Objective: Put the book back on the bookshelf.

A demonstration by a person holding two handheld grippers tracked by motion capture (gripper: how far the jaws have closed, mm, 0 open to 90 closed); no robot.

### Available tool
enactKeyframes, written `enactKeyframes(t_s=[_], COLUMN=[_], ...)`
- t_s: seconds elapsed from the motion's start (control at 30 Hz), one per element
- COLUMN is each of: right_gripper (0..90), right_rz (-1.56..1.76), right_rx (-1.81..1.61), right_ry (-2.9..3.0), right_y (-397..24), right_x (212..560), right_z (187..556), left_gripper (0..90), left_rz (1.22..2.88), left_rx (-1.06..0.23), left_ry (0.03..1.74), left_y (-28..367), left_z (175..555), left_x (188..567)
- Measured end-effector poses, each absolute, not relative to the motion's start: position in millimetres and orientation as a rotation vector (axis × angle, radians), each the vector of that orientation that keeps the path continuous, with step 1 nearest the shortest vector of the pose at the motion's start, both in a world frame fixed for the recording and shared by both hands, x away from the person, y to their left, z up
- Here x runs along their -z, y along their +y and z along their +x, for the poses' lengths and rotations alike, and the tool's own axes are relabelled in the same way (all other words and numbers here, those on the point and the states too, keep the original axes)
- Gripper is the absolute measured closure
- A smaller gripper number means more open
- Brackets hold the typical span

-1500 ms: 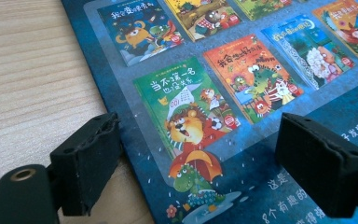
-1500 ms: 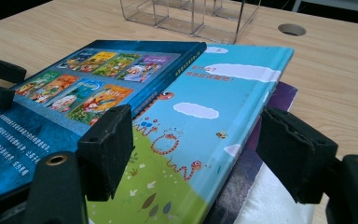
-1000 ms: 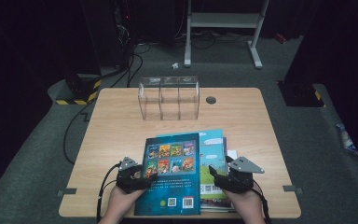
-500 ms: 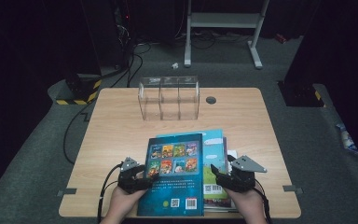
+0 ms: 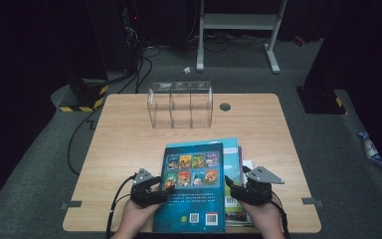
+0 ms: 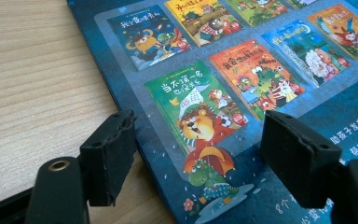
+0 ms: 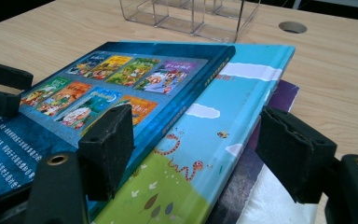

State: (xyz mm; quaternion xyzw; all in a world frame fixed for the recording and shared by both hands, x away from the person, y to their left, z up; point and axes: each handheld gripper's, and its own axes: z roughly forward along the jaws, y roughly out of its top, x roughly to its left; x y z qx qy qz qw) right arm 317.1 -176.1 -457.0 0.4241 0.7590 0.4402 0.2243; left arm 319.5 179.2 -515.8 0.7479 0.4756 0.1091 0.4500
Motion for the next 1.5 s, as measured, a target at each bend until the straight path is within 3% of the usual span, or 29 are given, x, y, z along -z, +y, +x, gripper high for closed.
enactKeyframes(t_s=[0.67,1.0,1.27,1.5], right_gripper=[31.1,31.1,31.0,25.4], right_rz=[1.195,1.228,1.257,1.267], right_rx=[-1.198,-1.202,-1.189,-1.220], right_ry=[2.109,2.106,2.127,2.151], right_y=[-177.9,-181.1,-183.6,-182.9], right_x=[462.9,463.8,468.3,471.2], right_z=[320.1,320.3,319.1,320.0], left_gripper=[33.6,34.6,30.4,26.0], left_rz=[1.855,1.865,1.862,1.847], left_rx=[-0.253,-0.239,-0.210,-0.183], left_ry=[1.056,1.028,1.043,1.052], left_y=[141.1,144.8,146.7,142.4], left_z=[313.0,310.3,308.7,308.4], left_x=[509.2,509.9,511.2,512.8])
